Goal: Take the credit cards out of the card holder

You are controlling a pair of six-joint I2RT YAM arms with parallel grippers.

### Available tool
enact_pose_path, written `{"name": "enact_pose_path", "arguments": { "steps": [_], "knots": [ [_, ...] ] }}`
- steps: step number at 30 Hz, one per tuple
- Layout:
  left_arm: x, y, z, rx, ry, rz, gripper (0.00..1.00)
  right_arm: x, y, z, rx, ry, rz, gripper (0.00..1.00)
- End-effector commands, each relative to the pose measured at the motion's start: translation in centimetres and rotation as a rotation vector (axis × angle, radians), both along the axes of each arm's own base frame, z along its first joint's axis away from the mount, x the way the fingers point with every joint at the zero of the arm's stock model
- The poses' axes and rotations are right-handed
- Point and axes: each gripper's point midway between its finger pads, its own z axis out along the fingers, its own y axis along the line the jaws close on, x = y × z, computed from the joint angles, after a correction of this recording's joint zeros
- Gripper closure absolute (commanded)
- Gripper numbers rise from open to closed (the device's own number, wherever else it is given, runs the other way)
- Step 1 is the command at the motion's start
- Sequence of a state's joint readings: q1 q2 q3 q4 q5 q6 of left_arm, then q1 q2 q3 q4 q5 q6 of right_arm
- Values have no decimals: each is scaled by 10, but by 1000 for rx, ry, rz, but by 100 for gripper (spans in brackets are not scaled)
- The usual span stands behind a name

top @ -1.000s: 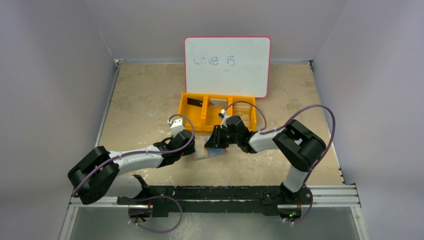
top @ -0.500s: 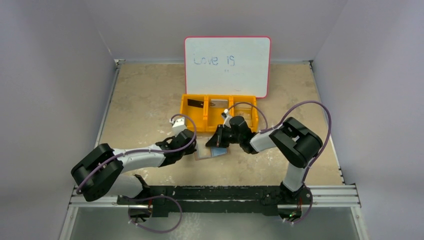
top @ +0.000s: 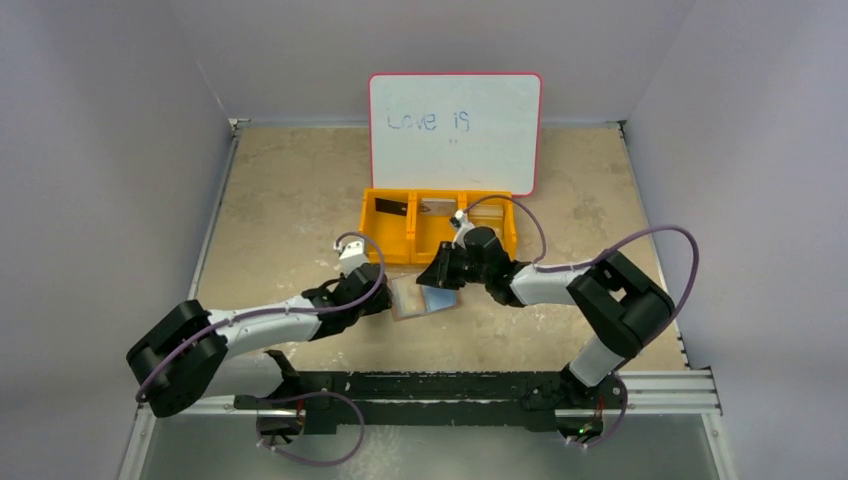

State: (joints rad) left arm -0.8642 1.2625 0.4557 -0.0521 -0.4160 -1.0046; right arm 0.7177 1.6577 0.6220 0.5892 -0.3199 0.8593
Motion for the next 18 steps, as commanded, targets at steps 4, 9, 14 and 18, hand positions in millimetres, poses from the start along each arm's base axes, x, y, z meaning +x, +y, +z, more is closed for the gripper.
{"name": "enact_pose_path", "arguments": {
  "steps": [4,9,14,18],
  "knots": [
    [1,-13,13,-64,-39,-49,52,3,-13,-1,-76,-39,-14,79],
    [-1,-17,0,-33,9,-74,52,-3,-9,-8,-48,-3,2,75],
    [-4,-14,-12,20,49,-74,54,-8,-8,-20,-46,43,14,72],
    [-6,-9,-19,75,71,-71,60,-10,-9,-25,-46,62,5,71]
  ]
}}
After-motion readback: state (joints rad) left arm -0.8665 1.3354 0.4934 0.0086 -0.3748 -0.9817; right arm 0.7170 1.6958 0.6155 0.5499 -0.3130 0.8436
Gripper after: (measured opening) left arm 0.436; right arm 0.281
